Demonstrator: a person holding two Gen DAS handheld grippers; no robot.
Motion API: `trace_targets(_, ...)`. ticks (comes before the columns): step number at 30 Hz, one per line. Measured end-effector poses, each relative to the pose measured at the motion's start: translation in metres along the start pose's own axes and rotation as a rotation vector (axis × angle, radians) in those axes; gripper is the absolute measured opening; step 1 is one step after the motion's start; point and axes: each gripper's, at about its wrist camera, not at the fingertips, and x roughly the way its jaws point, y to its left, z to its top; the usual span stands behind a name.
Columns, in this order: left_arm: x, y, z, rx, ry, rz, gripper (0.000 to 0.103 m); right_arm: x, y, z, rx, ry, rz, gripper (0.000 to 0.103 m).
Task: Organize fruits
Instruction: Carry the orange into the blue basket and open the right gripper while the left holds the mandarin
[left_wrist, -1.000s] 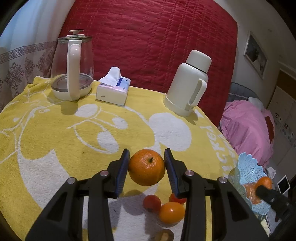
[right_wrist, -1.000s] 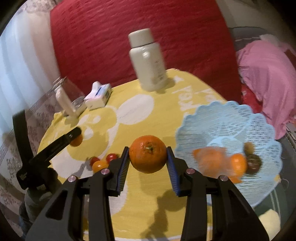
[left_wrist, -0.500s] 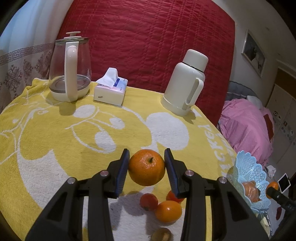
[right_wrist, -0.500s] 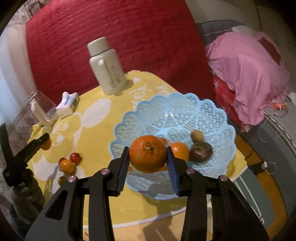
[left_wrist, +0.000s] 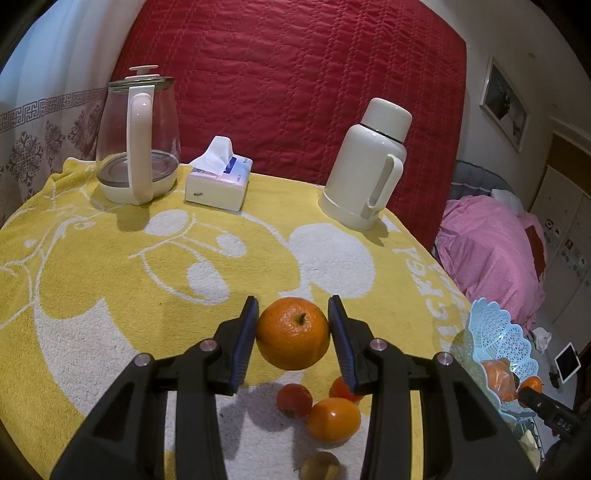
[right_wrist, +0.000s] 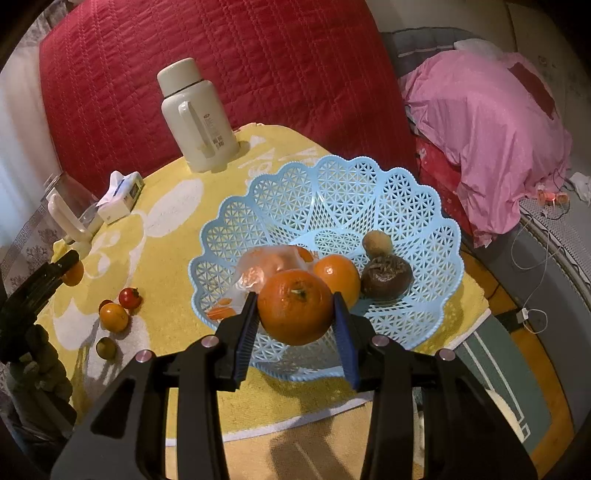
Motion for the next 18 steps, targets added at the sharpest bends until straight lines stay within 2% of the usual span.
trace_targets(7,0.0,0.0,0.0,0.001,0.0,0.0,0.039,0.001,-0.002,0.0,0.015,0.007,0.006,0.041)
trace_targets(10,0.0,0.0,0.0,0.001,0.0,0.0,0.039,-0.002,-0.004,0.001,0.025,-0.004,0.007,0.046)
trace_targets(18,-0.001,-0.002,0.0,0.004,-0.001,-0.002,0.039,-0.011,-0.005,0.003,0.033,-0.033,0.004,0.046)
